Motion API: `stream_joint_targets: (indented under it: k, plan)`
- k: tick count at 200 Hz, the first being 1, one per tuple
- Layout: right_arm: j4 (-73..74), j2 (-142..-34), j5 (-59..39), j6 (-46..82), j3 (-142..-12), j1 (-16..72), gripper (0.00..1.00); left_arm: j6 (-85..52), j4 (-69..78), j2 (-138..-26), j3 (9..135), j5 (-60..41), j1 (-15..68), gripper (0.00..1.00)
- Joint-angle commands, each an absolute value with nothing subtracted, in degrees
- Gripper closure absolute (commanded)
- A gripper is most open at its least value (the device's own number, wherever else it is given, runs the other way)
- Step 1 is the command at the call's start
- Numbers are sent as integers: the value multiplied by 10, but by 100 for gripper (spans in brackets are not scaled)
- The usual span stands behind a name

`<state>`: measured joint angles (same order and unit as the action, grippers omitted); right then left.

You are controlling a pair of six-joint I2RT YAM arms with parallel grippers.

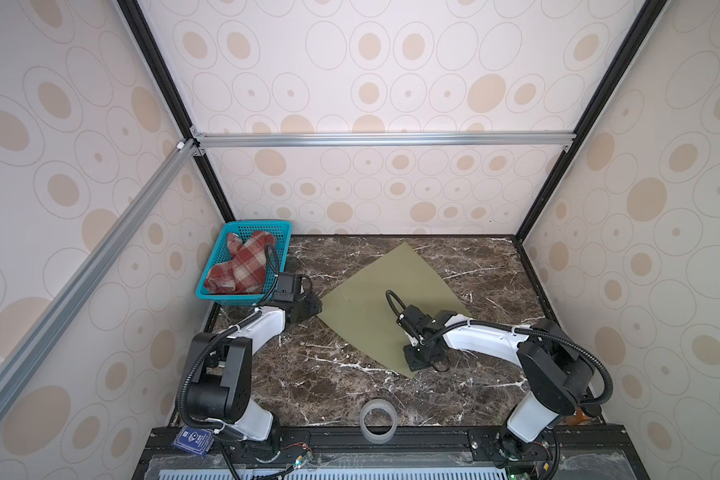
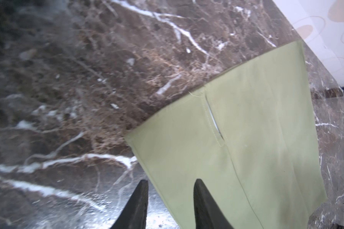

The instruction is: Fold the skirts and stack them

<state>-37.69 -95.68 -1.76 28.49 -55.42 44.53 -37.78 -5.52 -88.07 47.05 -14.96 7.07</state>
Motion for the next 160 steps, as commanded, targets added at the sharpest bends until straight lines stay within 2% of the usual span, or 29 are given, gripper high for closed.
stream_joint_targets:
  k: [1, 47, 83, 160]
  plan:
    - [-411, -943, -19, 295, -551, 443, 100, -380, -76, -868, 456, -157, 54, 66]
    - [-405, -949, -33, 298, -568, 441, 100, -395, -43, -881, 438, -190, 36, 66]
    - [-402, -957, -43, 297, -578, 439, 100, -408, -1, -898, 423, -206, 36, 62]
    - [-402, -968, -49, 295, -588, 437, 100, -439, 60, -917, 406, -193, 35, 62]
